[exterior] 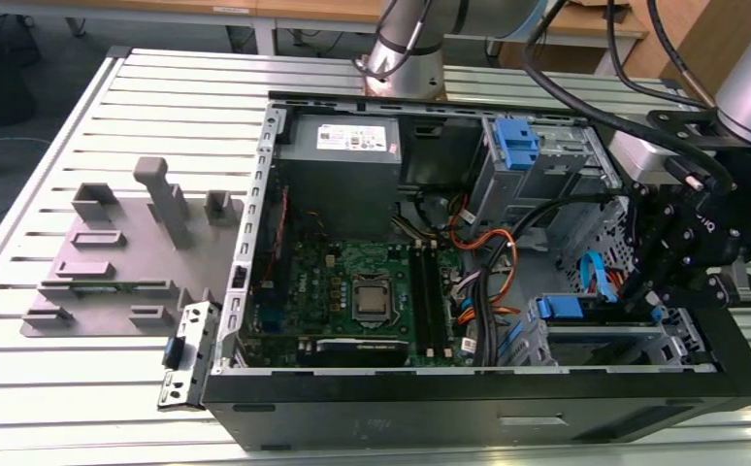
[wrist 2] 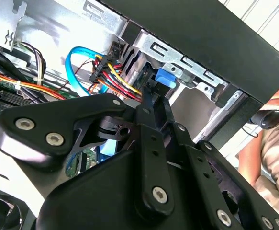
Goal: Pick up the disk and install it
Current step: 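Insert the second disk wire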
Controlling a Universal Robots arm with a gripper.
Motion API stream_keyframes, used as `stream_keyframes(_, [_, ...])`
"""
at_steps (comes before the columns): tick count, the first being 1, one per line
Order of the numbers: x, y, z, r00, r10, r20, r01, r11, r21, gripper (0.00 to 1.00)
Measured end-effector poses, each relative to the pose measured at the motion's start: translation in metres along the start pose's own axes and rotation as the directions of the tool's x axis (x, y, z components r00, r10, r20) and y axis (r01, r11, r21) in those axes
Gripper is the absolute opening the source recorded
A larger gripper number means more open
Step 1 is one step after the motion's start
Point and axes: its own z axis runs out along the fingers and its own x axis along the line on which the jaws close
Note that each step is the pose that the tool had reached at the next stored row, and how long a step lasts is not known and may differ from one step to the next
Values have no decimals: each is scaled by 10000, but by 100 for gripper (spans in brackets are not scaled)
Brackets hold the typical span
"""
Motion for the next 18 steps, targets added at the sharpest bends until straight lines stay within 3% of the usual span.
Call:
stream_keyframes(9, [0, 0, -1, 10000, 0, 2, 0, 10000, 0, 17])
stream_keyframes(13, [7, -1, -54, 10000, 1, 8, -1, 10000, 0, 17])
stream_keyframes(14, [8, -1, -57, 10000, 1, 36, -1, 10000, -1, 17])
stream_keyframes(16, [8, -1, -57, 9998, 2, 204, -2, 10000, -3, 17])
stream_keyframes(18, [8, -1, -59, 9995, 3, 305, -3, 10000, -4, 17])
